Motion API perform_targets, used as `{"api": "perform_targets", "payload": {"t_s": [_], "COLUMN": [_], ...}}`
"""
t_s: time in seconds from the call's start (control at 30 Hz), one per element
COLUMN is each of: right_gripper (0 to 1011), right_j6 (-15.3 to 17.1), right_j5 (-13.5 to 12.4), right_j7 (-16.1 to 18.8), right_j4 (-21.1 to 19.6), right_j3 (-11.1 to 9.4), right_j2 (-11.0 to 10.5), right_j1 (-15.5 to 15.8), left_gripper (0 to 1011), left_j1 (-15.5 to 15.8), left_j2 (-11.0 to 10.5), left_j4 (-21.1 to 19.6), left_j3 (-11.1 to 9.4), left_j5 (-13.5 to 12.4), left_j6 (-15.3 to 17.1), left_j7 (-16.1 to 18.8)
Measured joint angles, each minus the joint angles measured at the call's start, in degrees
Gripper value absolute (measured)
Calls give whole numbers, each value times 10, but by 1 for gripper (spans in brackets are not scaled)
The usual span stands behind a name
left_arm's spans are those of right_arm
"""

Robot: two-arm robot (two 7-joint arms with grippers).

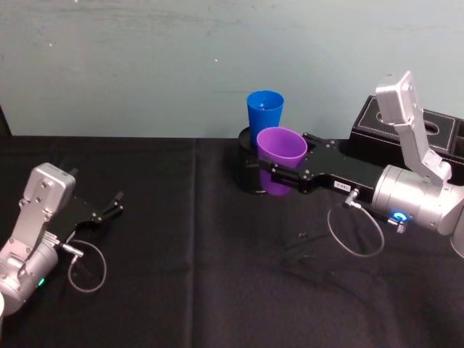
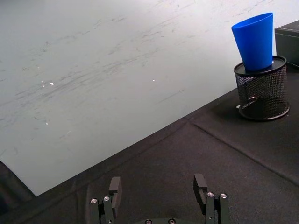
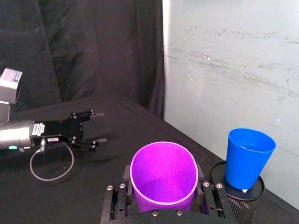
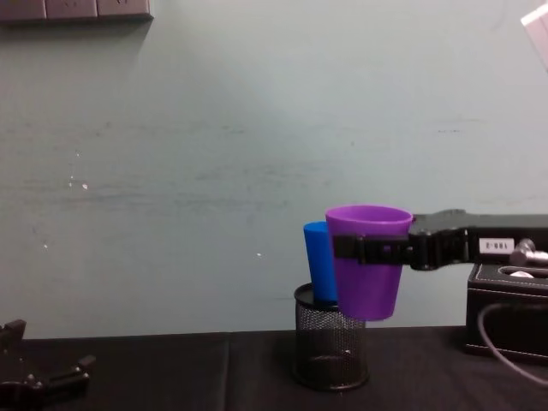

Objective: Pick up one cup with a gripper and tap it against the other cup.

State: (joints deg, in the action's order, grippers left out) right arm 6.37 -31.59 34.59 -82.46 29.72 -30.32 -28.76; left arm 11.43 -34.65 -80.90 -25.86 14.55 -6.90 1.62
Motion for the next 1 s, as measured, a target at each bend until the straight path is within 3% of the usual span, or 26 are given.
{"api": "perform_targets", "payload": {"t_s": [0.23,0.47,0.7,1.0], "right_gripper": [726,728,728,728], "right_j6": [-43,-83,-89,-60], "right_j5": [18,55,87,117], "right_j7": [9,0,-15,-23], "right_j4": [24,52,67,86], "right_j3": [7,14,20,25], "right_j2": [8,21,28,36], "right_j1": [7,21,29,34], "left_gripper": [1011,1011,1012,1011], "left_j1": [0,0,0,0], "left_j2": [0,0,0,0], "left_j4": [0,0,0,0], "left_j3": [0,0,0,0], "left_j5": [0,0,0,0], "left_j6": [0,0,0,0], "left_j7": [0,0,0,0]}}
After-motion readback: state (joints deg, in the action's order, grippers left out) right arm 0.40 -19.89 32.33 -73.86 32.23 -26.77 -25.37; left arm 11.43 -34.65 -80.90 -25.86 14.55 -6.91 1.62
